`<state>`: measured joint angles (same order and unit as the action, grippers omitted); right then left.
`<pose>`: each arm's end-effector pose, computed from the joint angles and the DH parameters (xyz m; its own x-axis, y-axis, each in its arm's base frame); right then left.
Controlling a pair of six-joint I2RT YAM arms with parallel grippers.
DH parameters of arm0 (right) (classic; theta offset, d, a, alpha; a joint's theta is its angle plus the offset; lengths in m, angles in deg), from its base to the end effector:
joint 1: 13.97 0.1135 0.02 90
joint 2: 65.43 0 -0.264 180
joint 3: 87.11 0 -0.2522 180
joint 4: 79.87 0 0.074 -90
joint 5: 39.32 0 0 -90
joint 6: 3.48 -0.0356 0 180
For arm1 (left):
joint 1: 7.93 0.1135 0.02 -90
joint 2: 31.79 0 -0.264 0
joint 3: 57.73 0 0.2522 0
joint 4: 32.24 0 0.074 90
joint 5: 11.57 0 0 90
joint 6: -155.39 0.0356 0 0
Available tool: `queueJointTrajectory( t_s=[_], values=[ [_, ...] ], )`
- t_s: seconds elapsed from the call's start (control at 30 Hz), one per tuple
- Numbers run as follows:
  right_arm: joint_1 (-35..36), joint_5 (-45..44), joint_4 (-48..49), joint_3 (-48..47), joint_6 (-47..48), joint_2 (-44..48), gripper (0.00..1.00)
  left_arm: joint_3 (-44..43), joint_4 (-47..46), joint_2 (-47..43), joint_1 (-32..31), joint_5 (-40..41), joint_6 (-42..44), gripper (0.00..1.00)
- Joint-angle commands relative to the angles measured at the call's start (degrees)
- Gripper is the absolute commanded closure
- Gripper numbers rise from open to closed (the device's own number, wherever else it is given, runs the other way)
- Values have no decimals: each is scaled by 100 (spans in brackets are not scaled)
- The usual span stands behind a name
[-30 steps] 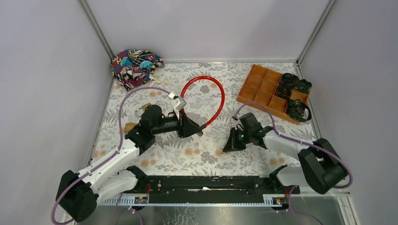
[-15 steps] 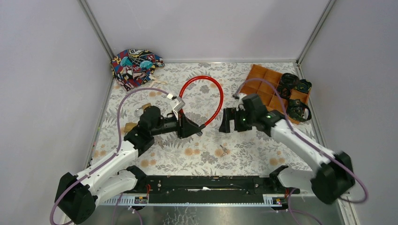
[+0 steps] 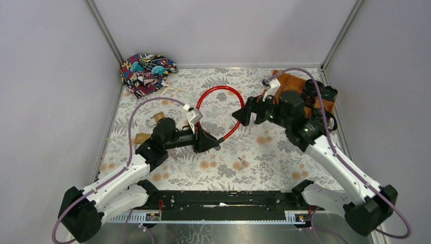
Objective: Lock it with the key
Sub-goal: Place the lock at the center of the board.
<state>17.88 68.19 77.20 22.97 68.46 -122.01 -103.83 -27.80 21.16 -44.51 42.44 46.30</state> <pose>0.1867 0.1286 0.3741 -0.3687 0.1190 -0.9219 -0.6742 0.6486 0.3533 0.1579 -0.1432 0.2740 -0.4576 0.0101 -0.8891 0.8416 0.3276 -0.4294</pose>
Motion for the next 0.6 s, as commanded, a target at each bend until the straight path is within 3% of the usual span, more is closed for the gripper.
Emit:
queueJointTrajectory(
  t_s=[0.0,0.13,0.17,0.2,0.23,0.27,0.43,0.57],
  values=[
    [22,-495,693,-401,-342,-651,15,13,-650,-151,-130,-5,134,100],
    [22,-808,727,-354,-576,-732,88,44,-544,-179,-162,39,88,100],
    [22,-977,690,-274,-653,-699,99,39,-454,-173,-165,206,-29,95],
    [18,-1174,584,-198,-751,-667,100,16,-300,-169,-165,451,-179,63],
    [14,-1338,423,-119,-797,-655,100,-35,-92,-163,-164,856,-351,21],
    [14,-1418,232,-46,-834,-673,100,-68,87,-162,-161,1234,-490,4],
    [12,-654,-621,562,-1322,-961,100,-41,763,-328,-2,2686,-827,1],
    [20,105,-939,1148,-1457,-1354,100,39,881,-364,192,2887,-909,1]
  ],
)
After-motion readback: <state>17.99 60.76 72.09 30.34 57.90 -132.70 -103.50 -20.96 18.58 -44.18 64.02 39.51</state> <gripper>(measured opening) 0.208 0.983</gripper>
